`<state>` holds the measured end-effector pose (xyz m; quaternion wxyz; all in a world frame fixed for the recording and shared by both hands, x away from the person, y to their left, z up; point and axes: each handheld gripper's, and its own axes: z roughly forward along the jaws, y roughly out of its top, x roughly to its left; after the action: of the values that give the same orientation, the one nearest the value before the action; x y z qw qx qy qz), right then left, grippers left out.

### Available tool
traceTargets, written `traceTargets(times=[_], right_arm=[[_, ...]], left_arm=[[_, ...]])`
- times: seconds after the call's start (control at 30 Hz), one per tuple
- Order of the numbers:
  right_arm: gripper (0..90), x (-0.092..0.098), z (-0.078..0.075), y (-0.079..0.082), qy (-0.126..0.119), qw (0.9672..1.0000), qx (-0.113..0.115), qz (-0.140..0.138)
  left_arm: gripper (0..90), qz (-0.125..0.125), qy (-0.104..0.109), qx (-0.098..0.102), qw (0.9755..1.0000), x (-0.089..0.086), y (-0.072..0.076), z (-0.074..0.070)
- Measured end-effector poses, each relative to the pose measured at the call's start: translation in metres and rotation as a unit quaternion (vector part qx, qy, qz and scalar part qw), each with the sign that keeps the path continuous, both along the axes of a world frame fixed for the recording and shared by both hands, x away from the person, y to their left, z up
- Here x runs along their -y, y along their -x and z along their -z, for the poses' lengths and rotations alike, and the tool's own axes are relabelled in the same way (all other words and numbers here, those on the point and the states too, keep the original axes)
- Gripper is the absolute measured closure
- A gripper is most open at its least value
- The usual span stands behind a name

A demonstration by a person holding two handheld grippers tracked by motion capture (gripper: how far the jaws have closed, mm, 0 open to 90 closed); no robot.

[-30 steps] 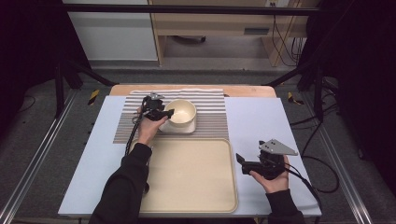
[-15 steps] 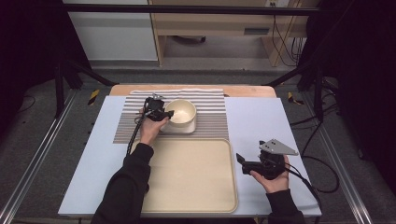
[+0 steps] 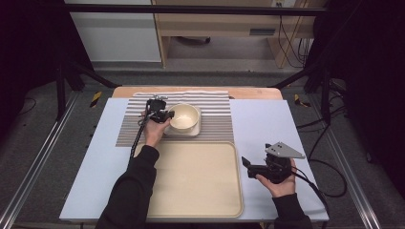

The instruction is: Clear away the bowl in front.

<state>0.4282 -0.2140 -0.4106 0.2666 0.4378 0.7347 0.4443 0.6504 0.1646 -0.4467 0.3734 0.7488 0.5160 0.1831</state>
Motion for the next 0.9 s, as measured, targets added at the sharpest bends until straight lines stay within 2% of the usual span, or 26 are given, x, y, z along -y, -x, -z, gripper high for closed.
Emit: traceTargets(times=[0.17,0.3,0.5,0.6,0.73,0.9], right_arm=[[4.5,0.000,0.000,0.000,0.000,1.0000,0.000,0.001],[4.5,0.000,0.000,0.000,-0.001,1.0000,-0.001,0.001],[4.5,0.001,0.000,0.000,0.000,1.0000,-0.001,0.002],[4.5,0.001,0.000,0.000,-0.001,1.0000,-0.001,0.002],[4.5,0.001,0.000,0.000,0.000,1.0000,-0.001,0.002],[4.5,0.001,0.000,0.000,-0.001,1.0000,-0.001,0.002]], left_arm=[[82.0,-0.004,0.005,-0.006,1.0000,-0.001,0.000,-0.001],[82.4,-0.009,0.017,-0.011,0.9997,-0.002,0.001,-0.001],[82.2,-0.004,0.012,0.004,0.9999,-0.001,0.006,-0.009],[81.9,-0.003,0.013,0.006,0.9999,-0.003,0.007,-0.012],[81.8,0.000,0.028,0.013,0.9995,-0.008,0.012,-0.020],[81.8,0.017,0.042,0.036,0.9983,-0.011,0.024,-0.040]])
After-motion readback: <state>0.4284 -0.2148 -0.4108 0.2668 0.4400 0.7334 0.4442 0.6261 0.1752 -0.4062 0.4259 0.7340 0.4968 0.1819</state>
